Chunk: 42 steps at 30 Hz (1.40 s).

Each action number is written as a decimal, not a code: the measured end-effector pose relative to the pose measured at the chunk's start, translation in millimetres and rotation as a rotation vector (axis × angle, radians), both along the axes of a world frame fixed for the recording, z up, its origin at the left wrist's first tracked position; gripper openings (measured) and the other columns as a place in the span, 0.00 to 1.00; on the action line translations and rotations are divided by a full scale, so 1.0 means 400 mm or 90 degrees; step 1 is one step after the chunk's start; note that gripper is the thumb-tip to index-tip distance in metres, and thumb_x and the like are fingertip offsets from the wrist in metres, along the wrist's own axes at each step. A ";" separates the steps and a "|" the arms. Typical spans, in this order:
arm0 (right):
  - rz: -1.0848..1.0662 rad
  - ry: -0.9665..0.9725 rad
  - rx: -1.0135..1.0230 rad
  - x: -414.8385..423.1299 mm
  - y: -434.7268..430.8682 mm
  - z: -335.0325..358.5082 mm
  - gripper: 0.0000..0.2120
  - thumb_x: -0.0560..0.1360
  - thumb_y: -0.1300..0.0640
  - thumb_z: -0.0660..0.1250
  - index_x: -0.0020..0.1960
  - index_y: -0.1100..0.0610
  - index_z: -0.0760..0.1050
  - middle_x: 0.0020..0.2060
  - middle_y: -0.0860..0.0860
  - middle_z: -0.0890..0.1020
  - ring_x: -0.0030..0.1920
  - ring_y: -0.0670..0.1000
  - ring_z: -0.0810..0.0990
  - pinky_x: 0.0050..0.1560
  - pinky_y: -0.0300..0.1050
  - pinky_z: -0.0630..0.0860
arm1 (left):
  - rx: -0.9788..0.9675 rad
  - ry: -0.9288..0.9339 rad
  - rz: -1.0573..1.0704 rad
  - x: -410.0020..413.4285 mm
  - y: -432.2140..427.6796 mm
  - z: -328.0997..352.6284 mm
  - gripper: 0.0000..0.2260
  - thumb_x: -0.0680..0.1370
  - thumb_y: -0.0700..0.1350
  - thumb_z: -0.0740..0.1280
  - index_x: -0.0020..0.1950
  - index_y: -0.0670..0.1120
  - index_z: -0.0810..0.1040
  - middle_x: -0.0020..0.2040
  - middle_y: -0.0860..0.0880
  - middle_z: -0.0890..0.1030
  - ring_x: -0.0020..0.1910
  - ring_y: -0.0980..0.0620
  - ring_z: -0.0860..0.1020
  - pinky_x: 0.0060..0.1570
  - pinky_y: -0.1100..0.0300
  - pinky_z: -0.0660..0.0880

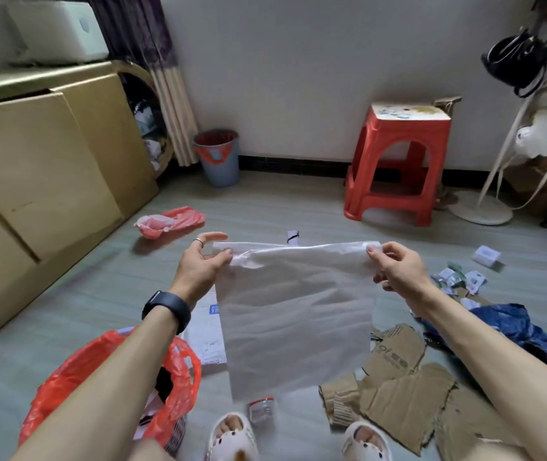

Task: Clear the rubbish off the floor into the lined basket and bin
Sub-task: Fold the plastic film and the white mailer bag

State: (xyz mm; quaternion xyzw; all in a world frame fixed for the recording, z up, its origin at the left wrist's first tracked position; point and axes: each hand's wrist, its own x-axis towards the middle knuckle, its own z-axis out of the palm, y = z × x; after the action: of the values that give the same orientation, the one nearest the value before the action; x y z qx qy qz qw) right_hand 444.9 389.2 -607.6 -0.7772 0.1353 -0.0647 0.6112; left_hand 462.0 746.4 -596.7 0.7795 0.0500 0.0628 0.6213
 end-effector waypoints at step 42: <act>0.233 0.129 0.324 -0.047 0.198 0.046 0.13 0.79 0.68 0.61 0.58 0.57 0.79 0.47 0.56 0.85 0.44 0.53 0.86 0.40 0.43 0.81 | 0.066 0.127 -0.375 -0.044 -0.251 0.032 0.21 0.70 0.64 0.72 0.57 0.53 0.78 0.48 0.58 0.84 0.48 0.62 0.82 0.40 0.65 0.76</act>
State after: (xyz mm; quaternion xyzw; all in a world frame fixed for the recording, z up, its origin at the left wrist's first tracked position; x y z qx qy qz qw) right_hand 426.2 468.3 -589.0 -0.6136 0.0655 0.1599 0.7705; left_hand 444.6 645.9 -584.0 0.7932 -0.1206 -0.1941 0.5644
